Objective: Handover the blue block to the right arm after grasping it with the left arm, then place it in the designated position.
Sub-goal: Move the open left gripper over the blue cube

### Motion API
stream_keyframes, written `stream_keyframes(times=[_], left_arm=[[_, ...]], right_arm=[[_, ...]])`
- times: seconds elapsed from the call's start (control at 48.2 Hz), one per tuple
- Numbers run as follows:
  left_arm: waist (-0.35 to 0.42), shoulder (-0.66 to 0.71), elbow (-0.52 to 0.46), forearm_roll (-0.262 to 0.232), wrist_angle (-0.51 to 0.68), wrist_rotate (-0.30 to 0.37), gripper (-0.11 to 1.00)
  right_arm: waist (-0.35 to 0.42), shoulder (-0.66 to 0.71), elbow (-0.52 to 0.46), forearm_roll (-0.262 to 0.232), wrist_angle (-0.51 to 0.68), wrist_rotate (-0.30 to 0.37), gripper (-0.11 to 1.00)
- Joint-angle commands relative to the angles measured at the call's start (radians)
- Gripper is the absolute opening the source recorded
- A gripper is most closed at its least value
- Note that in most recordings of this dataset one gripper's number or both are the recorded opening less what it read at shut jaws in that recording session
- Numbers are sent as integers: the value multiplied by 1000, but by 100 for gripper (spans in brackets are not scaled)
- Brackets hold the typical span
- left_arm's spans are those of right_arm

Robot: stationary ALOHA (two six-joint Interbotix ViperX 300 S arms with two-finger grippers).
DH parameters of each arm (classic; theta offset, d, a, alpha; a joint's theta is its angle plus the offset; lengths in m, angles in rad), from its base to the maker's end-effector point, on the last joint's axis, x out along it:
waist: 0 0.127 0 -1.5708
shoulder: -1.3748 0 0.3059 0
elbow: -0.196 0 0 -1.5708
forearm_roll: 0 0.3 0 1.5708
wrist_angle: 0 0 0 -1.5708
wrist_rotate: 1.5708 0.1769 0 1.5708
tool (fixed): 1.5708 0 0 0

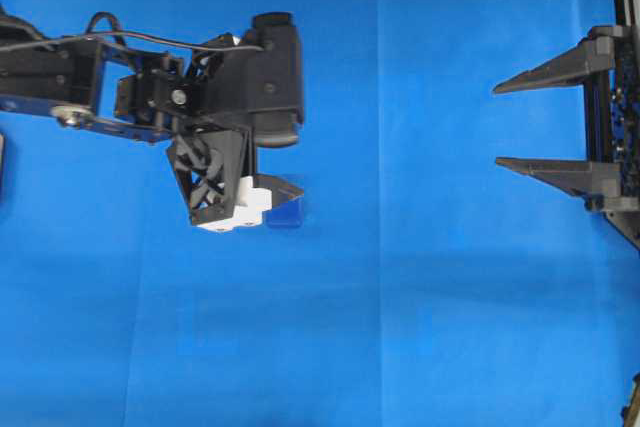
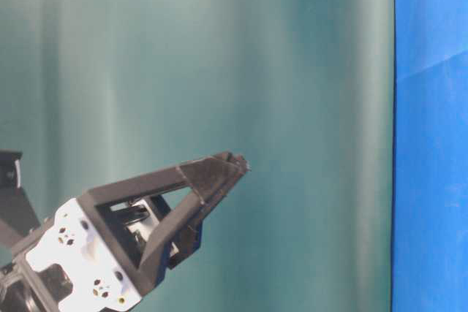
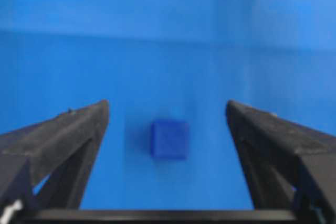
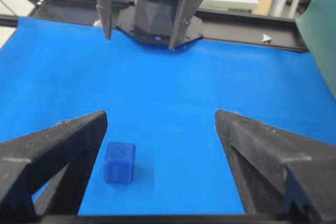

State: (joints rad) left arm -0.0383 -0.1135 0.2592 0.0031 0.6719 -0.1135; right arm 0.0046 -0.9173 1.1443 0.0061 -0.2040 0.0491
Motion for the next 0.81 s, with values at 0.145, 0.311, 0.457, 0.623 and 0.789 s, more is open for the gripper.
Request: stream_keyframes(times=[0.145,0.311,0.457,0.623,0.789], left_arm=[[-5,8,-67,3,64,-3,93],[-5,8,-67,3,66,-3,93],[-5,8,-67,3,67,-3,93],[-3,8,-67,3,67,-5,93],[-5,8,-67,3,67,-6,93]], right_arm=[[2,5,-25,2,-3,2,98],[2,5,-25,2,-3,2,98],[2,5,-26,2,-3,2,98],[2,6,-26,2,-5,2,98],[2,5,-28,2,-3,2,98]])
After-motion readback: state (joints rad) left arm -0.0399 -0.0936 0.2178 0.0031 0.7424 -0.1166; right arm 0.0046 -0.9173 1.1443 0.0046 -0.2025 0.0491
